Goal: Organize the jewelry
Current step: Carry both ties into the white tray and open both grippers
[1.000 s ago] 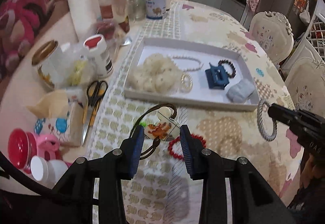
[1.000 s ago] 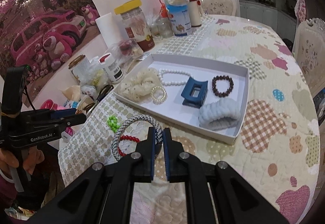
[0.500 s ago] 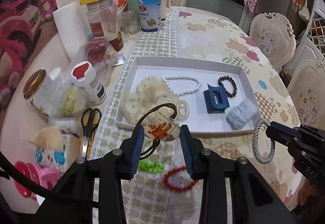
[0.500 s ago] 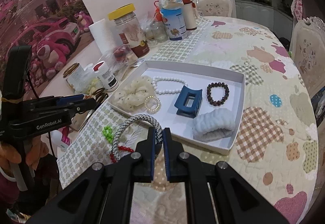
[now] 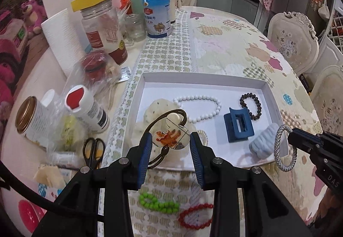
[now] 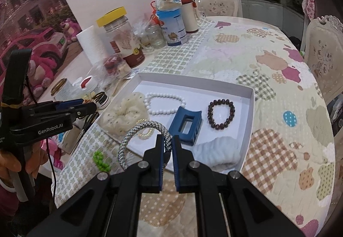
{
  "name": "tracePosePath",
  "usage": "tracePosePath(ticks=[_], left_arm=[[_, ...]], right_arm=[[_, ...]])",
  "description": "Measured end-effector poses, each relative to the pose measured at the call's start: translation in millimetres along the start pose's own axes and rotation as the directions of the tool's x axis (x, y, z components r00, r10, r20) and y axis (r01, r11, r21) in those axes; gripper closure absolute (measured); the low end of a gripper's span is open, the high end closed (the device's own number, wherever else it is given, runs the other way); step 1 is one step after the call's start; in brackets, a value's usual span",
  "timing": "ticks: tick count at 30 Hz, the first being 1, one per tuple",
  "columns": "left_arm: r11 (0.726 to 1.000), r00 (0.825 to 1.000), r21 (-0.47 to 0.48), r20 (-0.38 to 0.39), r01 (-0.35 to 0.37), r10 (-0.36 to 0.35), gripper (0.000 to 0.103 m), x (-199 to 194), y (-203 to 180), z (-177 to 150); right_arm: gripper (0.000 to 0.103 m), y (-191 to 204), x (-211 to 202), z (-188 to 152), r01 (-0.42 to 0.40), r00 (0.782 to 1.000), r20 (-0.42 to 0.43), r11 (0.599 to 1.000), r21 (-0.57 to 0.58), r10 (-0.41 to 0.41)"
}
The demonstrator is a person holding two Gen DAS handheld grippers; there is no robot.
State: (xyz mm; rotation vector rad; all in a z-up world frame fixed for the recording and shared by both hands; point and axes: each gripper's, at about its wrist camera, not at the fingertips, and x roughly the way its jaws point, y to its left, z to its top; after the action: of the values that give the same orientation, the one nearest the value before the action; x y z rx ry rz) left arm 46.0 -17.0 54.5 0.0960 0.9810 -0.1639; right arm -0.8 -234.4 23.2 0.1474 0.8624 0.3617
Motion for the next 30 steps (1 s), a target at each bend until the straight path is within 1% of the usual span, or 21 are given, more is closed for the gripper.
tracePosePath(ticks=[7,13,22,30], left_arm=[[1.0,0.999,-0.012,-0.02,0.028,-0.029,0.071,20,-4,20],[0.997,0.997,-0.04,-0.055,0.06,-0.062,0.071,45,-9,39],[0.996,0.994,-0.055,-0.081,0.075,-0.079,0.071,83,-19,62],[0.995,0.988,-0.072,-0.133,0.071,-0.08,0.071,125,-23,64]], right_arm=[[0.096,-20,8,18,0.029,1.0,0.007,0.999,0.023,-0.029],[0.096,-39,30,35,0.049,0.999,-0.016,0.998,0.045,-0.048],[0.096,-56,80,68,0.059,0.996,-0.074,0.996,0.066,-0.054],[0.096,-73,137,81,0.1,0.984,-0.152,0.993,0.068,-0.089]])
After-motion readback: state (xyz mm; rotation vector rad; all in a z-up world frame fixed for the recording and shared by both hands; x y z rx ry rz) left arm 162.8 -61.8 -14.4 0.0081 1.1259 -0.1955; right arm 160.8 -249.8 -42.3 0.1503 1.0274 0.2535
